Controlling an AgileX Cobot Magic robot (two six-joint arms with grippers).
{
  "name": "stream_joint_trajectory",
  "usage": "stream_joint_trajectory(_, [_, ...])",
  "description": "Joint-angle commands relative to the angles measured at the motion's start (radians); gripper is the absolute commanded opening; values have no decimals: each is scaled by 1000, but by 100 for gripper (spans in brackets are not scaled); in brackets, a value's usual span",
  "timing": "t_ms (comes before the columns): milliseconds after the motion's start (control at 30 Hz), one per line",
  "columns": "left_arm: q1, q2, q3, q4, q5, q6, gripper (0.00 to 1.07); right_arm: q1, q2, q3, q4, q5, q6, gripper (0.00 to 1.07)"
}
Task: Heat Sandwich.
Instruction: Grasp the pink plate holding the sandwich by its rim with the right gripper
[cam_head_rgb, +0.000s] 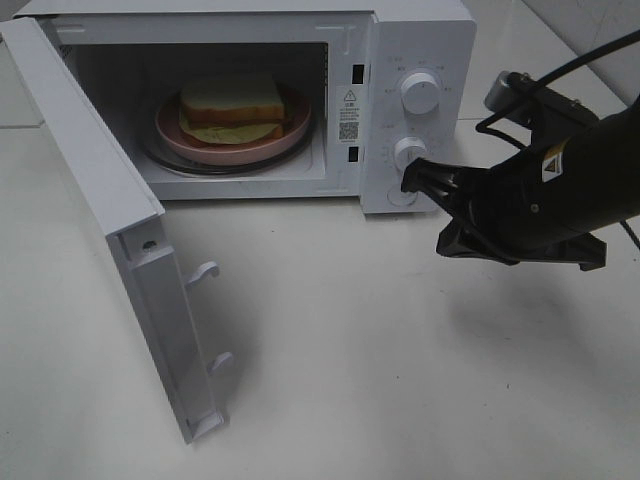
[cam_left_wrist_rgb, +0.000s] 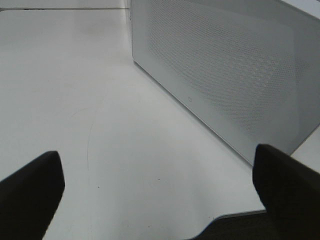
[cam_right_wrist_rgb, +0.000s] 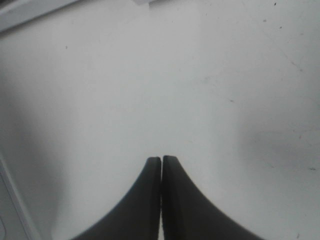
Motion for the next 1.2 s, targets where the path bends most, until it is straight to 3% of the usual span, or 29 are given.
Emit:
stream_joint_trajectory(33, [5, -6, 2, -7, -14, -4, 97, -2, -18, -3, 133, 90, -282, 5])
stream_joint_trajectory(300, [5, -6, 2, -7, -14, -4, 97, -2, -18, -34, 187, 274, -609, 5])
stream_joint_trajectory(600, [5, -6, 2, -7, -14, -4, 97, -2, -18, -155, 99, 539, -991, 5])
stream_joint_trajectory(700, [5, -6, 2, -7, -14, -4, 97, -2, -18, -178, 83, 623, -1224, 5])
stream_joint_trajectory(900, [5, -6, 2, -7, -14, -4, 97, -2, -18, -180, 83, 626, -1699, 6])
stream_joint_trajectory(1067, [5, -6, 2, -7, -14, -4, 97, -2, -18, -180, 79, 617, -1897, 8])
stream_joint_trajectory(1167, [5, -6, 2, -7, -14, -4, 97, -2, -18, -180, 32, 603, -1927, 17])
stream_joint_trajectory(1200, [5, -6, 2, -7, -14, -4, 97, -2, -18, -181, -11, 595, -1911, 28])
